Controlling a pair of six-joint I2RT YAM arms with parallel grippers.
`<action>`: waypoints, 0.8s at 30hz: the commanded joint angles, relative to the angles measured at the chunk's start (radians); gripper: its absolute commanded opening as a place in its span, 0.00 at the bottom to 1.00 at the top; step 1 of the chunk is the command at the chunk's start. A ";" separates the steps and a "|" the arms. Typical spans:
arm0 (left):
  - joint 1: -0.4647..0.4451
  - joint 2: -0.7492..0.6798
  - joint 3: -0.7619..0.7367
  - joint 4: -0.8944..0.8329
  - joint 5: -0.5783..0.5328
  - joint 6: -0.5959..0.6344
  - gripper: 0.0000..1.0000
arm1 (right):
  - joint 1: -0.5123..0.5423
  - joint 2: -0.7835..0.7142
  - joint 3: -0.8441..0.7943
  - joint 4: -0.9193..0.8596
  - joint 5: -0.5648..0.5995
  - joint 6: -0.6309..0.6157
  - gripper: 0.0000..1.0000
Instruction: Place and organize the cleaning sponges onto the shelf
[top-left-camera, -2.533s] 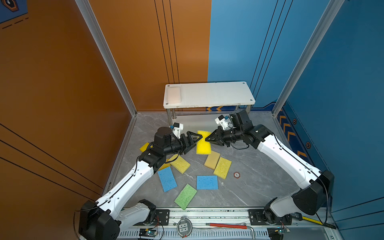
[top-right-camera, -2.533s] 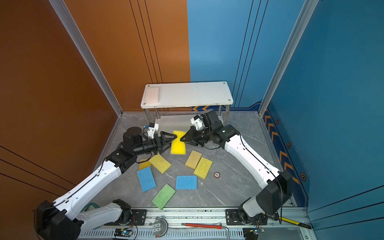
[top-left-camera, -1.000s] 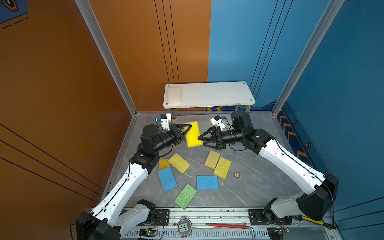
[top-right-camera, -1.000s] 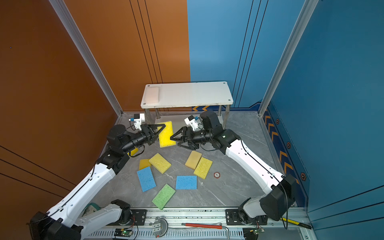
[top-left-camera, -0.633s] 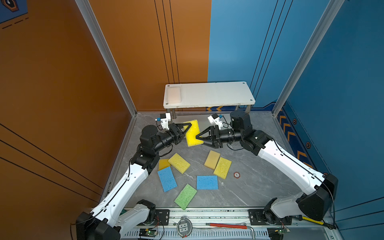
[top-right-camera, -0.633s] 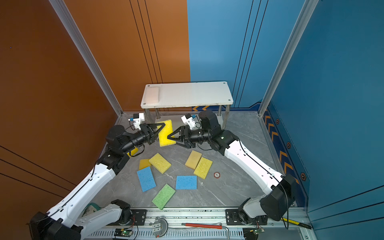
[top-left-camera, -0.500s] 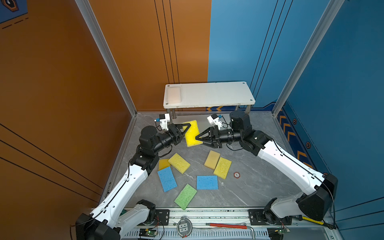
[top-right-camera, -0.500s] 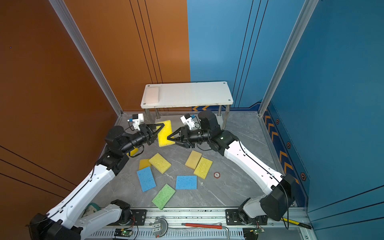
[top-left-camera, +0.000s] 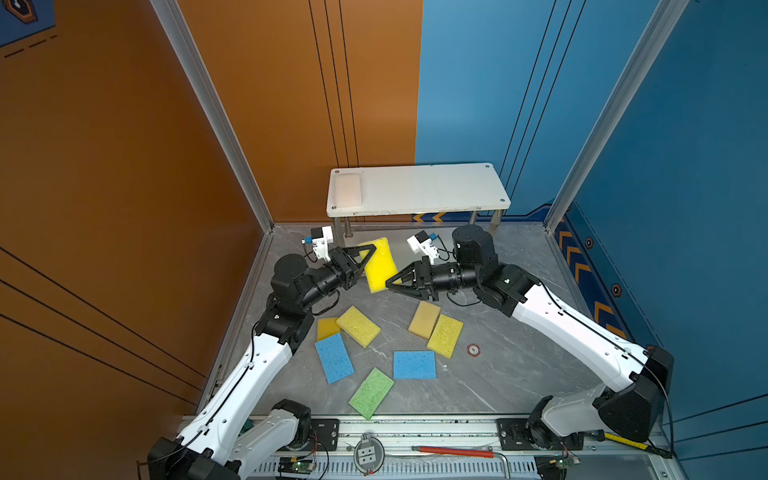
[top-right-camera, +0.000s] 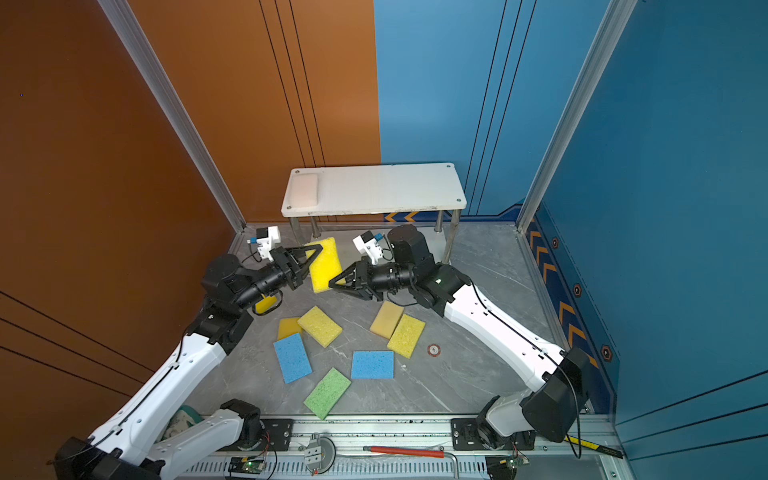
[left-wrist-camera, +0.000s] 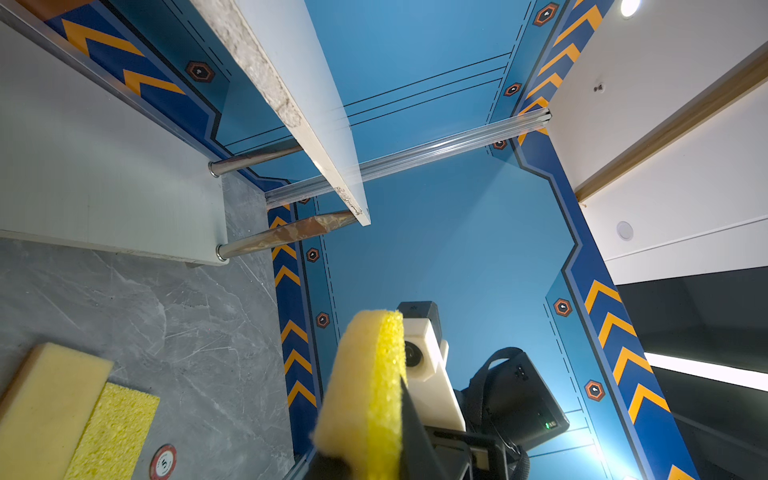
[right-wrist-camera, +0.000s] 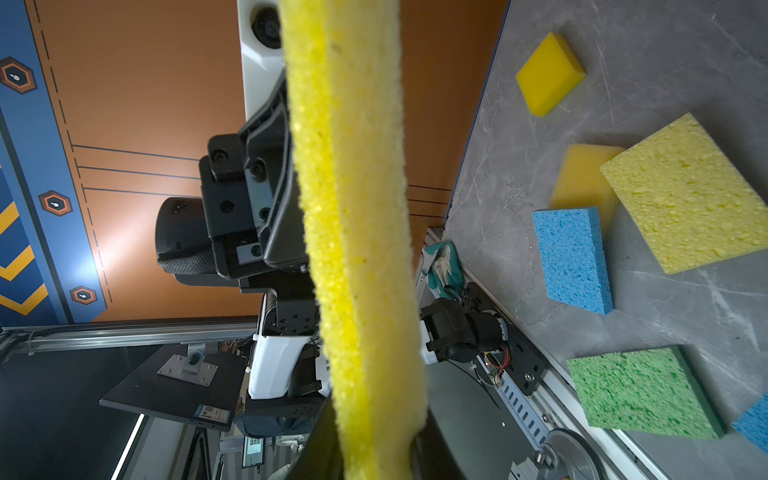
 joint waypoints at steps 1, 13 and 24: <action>0.009 -0.018 -0.015 0.018 0.015 -0.006 0.14 | 0.001 0.008 0.030 0.020 0.045 -0.009 0.21; 0.052 0.005 0.009 0.018 0.041 -0.015 0.43 | -0.013 0.012 0.041 0.016 0.062 -0.016 0.13; 0.082 0.014 0.033 0.018 0.066 -0.018 0.63 | -0.026 0.006 0.049 -0.004 0.066 -0.032 0.08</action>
